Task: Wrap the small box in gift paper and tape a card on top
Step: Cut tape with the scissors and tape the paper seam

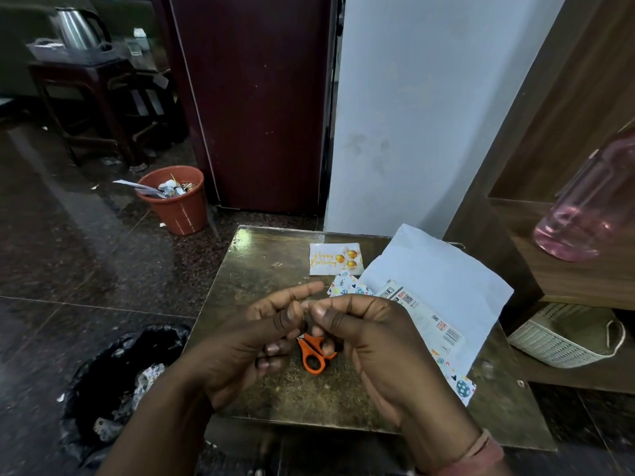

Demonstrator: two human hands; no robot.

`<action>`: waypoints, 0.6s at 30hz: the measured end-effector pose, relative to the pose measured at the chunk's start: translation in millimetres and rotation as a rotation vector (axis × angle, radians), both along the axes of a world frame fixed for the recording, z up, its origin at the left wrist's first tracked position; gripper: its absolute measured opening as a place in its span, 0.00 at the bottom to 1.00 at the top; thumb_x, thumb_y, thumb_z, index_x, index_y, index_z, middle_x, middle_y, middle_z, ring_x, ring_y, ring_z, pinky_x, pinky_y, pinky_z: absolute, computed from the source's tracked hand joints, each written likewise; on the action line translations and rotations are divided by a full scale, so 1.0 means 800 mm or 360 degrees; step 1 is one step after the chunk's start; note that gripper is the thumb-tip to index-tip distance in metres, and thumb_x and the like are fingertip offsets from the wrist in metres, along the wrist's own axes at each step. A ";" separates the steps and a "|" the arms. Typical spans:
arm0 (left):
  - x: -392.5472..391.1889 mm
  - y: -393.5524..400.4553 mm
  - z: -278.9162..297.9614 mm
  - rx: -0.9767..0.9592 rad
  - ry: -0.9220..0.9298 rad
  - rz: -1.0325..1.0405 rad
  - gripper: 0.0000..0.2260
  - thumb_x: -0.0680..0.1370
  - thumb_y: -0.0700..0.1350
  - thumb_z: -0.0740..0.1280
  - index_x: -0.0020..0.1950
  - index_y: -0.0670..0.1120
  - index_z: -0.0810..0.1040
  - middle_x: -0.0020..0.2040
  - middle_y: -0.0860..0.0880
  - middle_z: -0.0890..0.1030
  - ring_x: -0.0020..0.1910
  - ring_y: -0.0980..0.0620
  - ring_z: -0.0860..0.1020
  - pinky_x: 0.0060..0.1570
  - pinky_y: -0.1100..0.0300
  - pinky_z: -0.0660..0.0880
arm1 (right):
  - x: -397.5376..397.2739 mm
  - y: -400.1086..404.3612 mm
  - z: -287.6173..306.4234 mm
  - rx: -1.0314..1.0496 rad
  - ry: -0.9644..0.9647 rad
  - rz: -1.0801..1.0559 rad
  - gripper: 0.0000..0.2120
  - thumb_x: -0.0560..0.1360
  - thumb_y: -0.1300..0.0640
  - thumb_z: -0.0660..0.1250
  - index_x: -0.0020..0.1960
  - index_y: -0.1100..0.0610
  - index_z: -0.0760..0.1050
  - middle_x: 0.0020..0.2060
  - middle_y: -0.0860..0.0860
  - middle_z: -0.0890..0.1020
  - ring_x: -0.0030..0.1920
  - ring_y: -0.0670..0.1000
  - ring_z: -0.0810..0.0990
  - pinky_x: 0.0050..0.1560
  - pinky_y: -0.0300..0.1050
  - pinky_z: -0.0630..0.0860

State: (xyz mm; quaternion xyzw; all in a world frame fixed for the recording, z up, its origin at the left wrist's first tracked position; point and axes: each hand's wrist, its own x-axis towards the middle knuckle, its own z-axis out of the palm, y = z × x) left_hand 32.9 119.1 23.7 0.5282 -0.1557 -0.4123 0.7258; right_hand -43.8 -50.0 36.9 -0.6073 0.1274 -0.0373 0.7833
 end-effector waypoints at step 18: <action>0.003 -0.013 -0.011 0.0172 -0.0282 0.0339 0.27 0.64 0.58 0.82 0.60 0.50 0.86 0.51 0.43 0.86 0.46 0.51 0.79 0.50 0.56 0.74 | 0.006 0.023 -0.008 0.0416 0.0238 -0.0359 0.05 0.75 0.67 0.72 0.46 0.69 0.84 0.31 0.60 0.80 0.30 0.51 0.76 0.33 0.40 0.75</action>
